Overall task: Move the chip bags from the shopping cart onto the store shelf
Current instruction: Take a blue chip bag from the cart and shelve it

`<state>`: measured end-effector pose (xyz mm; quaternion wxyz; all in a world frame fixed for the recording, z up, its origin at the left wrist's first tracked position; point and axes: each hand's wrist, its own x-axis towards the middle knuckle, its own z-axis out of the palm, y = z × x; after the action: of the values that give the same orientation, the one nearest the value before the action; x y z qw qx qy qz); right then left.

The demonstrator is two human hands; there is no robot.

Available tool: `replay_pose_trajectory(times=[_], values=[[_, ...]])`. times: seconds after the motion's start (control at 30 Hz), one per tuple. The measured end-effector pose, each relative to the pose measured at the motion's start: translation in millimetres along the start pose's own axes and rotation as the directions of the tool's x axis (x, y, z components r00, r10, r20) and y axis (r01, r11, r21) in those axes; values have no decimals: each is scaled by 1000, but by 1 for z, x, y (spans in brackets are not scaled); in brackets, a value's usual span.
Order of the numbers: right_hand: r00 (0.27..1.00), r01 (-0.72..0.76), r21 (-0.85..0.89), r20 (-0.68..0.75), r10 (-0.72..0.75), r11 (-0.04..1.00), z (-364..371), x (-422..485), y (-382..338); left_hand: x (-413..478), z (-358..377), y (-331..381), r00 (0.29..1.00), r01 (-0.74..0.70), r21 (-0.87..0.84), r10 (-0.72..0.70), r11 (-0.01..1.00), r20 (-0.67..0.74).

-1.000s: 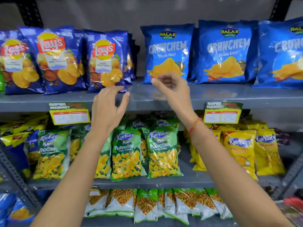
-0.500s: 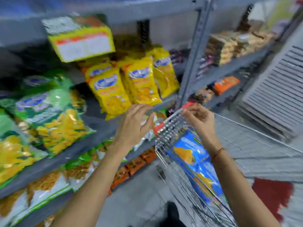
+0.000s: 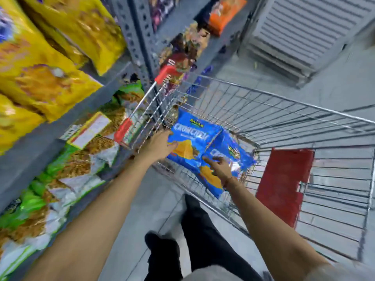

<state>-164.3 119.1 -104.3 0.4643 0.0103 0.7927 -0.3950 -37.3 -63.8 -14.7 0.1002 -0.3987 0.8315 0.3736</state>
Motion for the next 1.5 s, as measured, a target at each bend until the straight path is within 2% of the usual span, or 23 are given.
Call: replay_pose_trajectory(times=[0.07,0.2,0.33,0.47,0.6,0.73,0.9,1.03,1.2,1.4,1.5], values=[[999,-45,38,15,44,998,10,8,0,30,13,-7,996,65,2,-65,998,56],[999,-41,129,26,37,991,29,41,-3,81,35,-25,978,182,15,-183,983,98],[997,22,161,-82,-8,987,44,63,-9,118,53,-40,971,214,47,-218,976,102],[996,8,257,-88,15,966,64,85,-6,135,67,-51,934,312,-106,-283,944,219],[996,-55,399,-40,78,915,72,101,-14,142,70,-67,845,498,-241,-404,833,350],[990,-127,445,1,141,886,62,110,-23,139,68,-63,818,540,-308,-402,783,411],[987,-160,435,81,139,886,44,95,-20,121,57,-46,823,528,-279,-403,802,401],[998,-46,357,58,28,933,38,69,-25,94,40,-36,819,504,-223,-380,834,429],[991,115,387,21,-133,915,13,26,-55,56,5,-7,854,458,-356,-292,815,430],[935,343,369,-52,-350,864,-3,-29,-116,13,-51,26,963,251,-517,-158,818,218],[865,476,419,-66,-497,773,-13,-64,-155,-13,-86,53,993,113,-595,-66,796,100]])
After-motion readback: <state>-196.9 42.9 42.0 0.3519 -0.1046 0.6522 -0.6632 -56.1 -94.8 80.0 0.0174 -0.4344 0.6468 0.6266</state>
